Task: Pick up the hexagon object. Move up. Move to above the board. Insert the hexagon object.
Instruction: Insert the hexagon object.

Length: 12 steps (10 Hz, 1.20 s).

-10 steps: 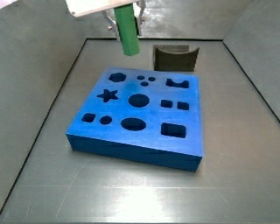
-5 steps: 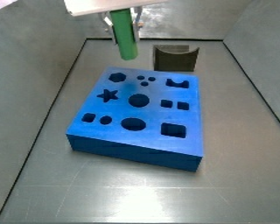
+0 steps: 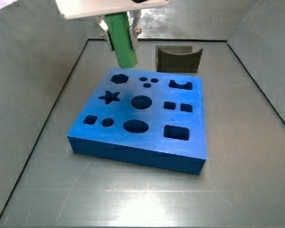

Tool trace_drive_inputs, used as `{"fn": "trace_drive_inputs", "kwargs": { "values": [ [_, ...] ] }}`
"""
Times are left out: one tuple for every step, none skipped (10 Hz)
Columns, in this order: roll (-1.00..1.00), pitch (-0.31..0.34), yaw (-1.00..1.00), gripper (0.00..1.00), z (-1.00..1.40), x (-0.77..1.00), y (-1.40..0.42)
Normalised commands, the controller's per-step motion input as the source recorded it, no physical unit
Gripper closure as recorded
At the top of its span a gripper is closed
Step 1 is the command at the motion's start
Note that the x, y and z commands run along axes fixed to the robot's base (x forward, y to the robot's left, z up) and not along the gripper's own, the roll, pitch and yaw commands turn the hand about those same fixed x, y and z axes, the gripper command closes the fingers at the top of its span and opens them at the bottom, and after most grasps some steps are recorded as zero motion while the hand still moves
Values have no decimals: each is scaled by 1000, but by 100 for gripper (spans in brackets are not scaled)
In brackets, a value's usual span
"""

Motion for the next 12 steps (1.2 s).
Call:
{"fn": "trace_drive_inputs", "kwargs": {
  "values": [
    [-134,0,1000,100,-866,0,54],
    [-134,0,1000,100,-883,0,71],
    [0,-89,17,100,0,-57,0],
    [34,6,0,100,-46,-91,69],
    [651,726,-163,100,0,-220,0],
    [497,909,-409,100,0,-191,46],
    [443,746,-340,100,-183,0,0],
    [0,0,0,100,-37,0,0],
    [-120,-406,0,100,-834,194,0],
    [-171,-420,0,100,-814,257,14],
    [-160,-543,0,100,-197,0,0],
    [60,0,0,100,-100,0,0]
  ]
}}
